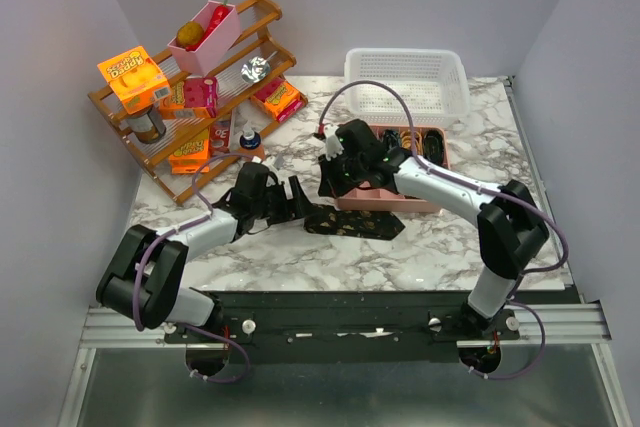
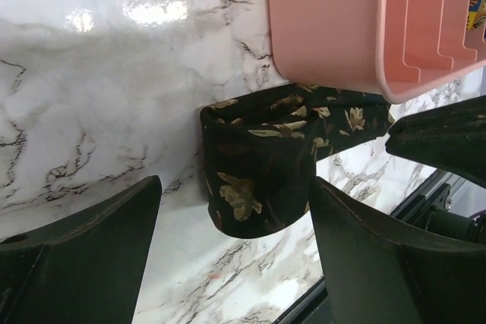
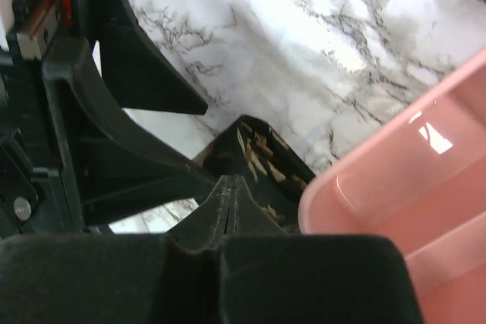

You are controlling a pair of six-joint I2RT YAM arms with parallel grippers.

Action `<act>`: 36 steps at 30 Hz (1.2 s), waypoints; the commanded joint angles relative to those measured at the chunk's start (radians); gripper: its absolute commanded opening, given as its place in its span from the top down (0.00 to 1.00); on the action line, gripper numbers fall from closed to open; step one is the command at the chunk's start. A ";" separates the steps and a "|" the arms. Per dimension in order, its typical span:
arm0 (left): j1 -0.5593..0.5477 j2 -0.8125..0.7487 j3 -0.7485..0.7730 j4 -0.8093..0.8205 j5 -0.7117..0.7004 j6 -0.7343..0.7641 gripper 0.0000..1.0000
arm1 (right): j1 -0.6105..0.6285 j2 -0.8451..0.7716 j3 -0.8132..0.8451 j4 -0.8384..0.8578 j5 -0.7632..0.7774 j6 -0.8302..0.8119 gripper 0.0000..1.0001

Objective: Roll the ties

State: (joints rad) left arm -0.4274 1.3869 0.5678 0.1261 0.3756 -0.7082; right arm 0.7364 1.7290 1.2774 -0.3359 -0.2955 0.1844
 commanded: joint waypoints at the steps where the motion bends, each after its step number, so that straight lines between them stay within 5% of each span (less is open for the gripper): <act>1: 0.018 -0.005 -0.022 0.020 0.019 0.006 0.12 | 0.014 0.116 0.085 -0.069 0.133 0.003 0.99; 12: 0.033 0.001 -0.036 0.033 0.029 0.010 0.12 | 0.008 0.241 0.203 -0.245 0.430 0.053 0.99; 21: 0.044 0.041 -0.046 0.116 0.069 -0.017 0.12 | -0.012 0.201 0.165 -0.258 0.475 0.069 0.99; 30: 0.061 0.110 -0.094 0.328 0.189 -0.086 0.12 | -0.009 0.100 0.097 -0.172 0.212 -0.014 0.99; 36: 0.061 0.164 -0.123 0.429 0.230 -0.123 0.13 | 0.001 0.041 0.042 -0.150 0.167 -0.026 0.99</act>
State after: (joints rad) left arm -0.3729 1.5154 0.4728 0.4442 0.5404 -0.7982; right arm 0.7315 1.8259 1.3594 -0.5129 -0.0463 0.1867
